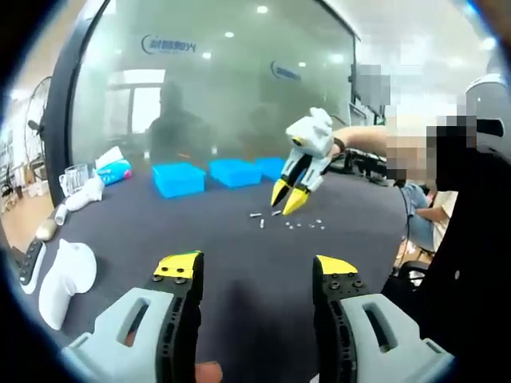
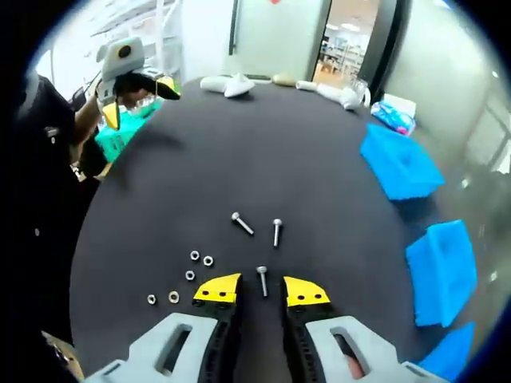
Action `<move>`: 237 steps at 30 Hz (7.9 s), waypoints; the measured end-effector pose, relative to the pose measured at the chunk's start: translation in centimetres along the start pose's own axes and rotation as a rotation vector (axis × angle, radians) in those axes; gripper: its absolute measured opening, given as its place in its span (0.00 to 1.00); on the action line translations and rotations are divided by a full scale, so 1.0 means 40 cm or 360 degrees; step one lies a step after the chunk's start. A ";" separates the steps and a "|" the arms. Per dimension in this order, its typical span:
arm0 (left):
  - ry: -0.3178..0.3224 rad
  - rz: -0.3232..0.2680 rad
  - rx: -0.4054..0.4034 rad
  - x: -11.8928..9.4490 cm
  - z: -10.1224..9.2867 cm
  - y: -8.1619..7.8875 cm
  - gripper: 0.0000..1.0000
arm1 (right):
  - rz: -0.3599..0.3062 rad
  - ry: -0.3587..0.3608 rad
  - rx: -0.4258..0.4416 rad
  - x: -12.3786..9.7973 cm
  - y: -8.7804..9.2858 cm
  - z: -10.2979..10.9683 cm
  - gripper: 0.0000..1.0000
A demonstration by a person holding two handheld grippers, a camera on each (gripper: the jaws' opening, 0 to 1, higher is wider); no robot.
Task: Sort the screws, nuts, and washers into the corresponding bins
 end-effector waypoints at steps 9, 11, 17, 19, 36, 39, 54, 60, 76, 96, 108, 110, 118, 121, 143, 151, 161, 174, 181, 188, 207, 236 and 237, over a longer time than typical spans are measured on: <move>0.0000 0.0006 -0.0006 0.002 0.000 0.004 0.53 | 0.0024 -0.0071 0.0087 0.012 0.009 0.003 0.09; 0.0002 0.0007 -0.0006 0.003 0.000 0.005 0.53 | 0.0026 -0.0070 0.0099 0.011 0.010 0.008 0.06; 0.0005 0.0008 0.0000 0.005 -0.004 0.003 0.53 | 0.0025 -0.0057 0.0121 0.011 0.010 0.019 0.01; 0.0006 0.0005 -0.0001 0.006 -0.005 0.002 0.53 | 0.0010 -0.0042 0.0142 0.010 0.012 0.018 0.01; -0.0006 -0.0032 0.0013 0.013 -0.003 -0.026 0.53 | -0.0576 0.0291 0.0323 -0.168 0.001 0.017 0.01; -0.0008 -0.0046 0.0016 0.014 -0.004 -0.034 0.53 | -0.0686 0.0377 0.0351 -0.207 0.006 0.033 0.01; -0.0026 -0.0108 0.0057 0.016 -0.012 -0.087 0.53 | -0.1140 0.0793 0.0511 -0.404 0.092 0.101 0.01; -0.0037 -0.0110 0.0062 0.018 -0.011 -0.094 0.53 | -0.1226 0.0906 0.0576 -0.450 0.141 0.132 0.01; -0.0024 -0.0123 0.0067 0.037 -0.019 -0.111 0.53 | -0.1359 0.1215 0.0739 -0.547 0.233 0.091 0.01; -0.0038 -0.0145 0.0042 0.032 -0.016 -0.101 0.53 | -0.1208 0.1463 0.0750 -0.585 0.209 -0.236 0.01; -0.0048 -0.0154 0.0011 0.030 -0.008 -0.092 0.52 | -0.1011 0.1497 0.0908 -0.539 0.243 -0.431 0.01; -0.0048 -0.0149 0.0013 0.031 -0.007 -0.090 0.52 | -0.0957 0.1485 0.0912 -0.521 0.251 -0.453 0.01; -0.0050 -0.0125 0.0008 0.029 -0.006 -0.075 0.52 | -0.0839 0.1475 0.1034 -0.480 0.294 -0.525 0.01; -0.0059 -0.0124 0.0006 0.027 -0.002 -0.074 0.52 | -0.0837 0.1475 0.1068 -0.476 0.304 -0.537 0.01; -0.0056 -0.0116 0.0023 0.025 -0.007 -0.078 0.52 | -0.0925 0.1507 0.1027 -0.495 0.299 -0.514 0.33; -0.0051 -0.0118 0.0026 0.026 -0.011 -0.080 0.52 | -0.1006 0.1421 0.0988 -0.490 0.279 -0.416 0.33; -0.0062 -0.0119 0.0023 0.022 -0.006 -0.080 0.52 | -0.1115 0.1250 0.0896 -0.474 0.256 -0.203 0.34; -0.0077 -0.0121 0.0011 0.012 -0.001 -0.071 0.52 | -0.1199 0.1270 0.0802 -0.482 0.278 0.009 0.33; -0.0087 -0.0118 0.0001 0.006 0.003 -0.063 0.52 | -0.1225 0.1242 0.0871 -0.470 0.303 0.088 0.33; -0.0045 -0.0137 0.0026 0.006 -0.014 -0.066 0.53 | -0.1220 0.1107 0.0844 -0.460 0.313 0.112 0.33; -0.0055 -0.0108 0.0038 -0.004 -0.009 -0.055 0.52 | -0.1026 0.0748 0.0647 -0.403 0.245 0.128 0.31; -0.0024 -0.0091 0.0003 0.011 -0.013 -0.033 0.52 | -0.0498 0.0262 0.0184 -0.152 -0.036 0.023 0.25; -0.0026 -0.0090 0.0001 0.011 -0.012 -0.032 0.52 | -0.0481 0.0248 0.0182 -0.140 -0.039 0.020 0.24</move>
Point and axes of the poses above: the point that each gripper's makers call its tool centre point, and the gripper's own axes: x roughly forward along the fingers, z roughly to its left, y roughly out of its underside, the point moved 1 cm from there along -x, roughly backward along the fingers, and after that the axes turned 7 degrees about x, right-handed, at the moved point
